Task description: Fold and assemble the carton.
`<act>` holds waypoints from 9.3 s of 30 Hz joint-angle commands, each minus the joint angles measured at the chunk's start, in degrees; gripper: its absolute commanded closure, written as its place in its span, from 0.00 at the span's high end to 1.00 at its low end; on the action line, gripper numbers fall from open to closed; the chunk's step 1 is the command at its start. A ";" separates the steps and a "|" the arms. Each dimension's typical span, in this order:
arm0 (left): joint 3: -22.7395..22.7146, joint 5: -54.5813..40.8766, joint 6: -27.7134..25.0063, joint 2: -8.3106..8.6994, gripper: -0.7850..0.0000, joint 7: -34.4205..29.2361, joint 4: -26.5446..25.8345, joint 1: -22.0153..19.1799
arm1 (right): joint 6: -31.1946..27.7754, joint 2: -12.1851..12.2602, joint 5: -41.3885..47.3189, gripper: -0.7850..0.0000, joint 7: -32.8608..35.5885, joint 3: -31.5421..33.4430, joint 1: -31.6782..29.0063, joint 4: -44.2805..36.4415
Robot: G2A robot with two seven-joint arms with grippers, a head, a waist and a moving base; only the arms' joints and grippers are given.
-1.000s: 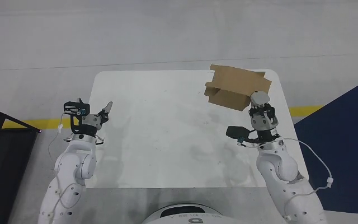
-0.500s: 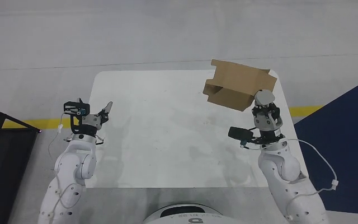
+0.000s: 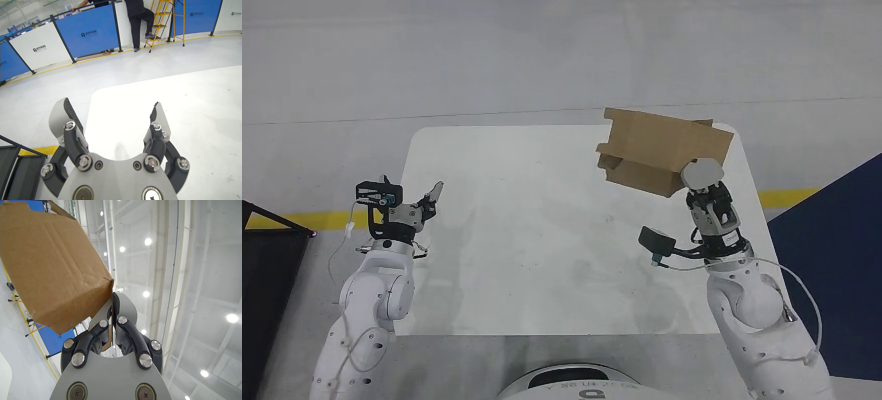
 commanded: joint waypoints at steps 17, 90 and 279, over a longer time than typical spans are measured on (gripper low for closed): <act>0.00 0.00 0.00 0.00 1.00 0.00 0.00 0.00 | -4.45 -1.36 43.91 0.00 -14.97 -10.78 8.49 3.28; 0.00 0.00 0.00 0.00 1.00 0.00 0.00 0.00 | -32.60 -10.56 68.19 0.00 -9.73 -31.38 29.01 20.78; 14.44 -0.99 -16.99 -1.75 0.88 -2.08 -10.23 -11.77 | -40.84 -9.79 64.75 0.00 -14.35 -24.82 12.92 13.11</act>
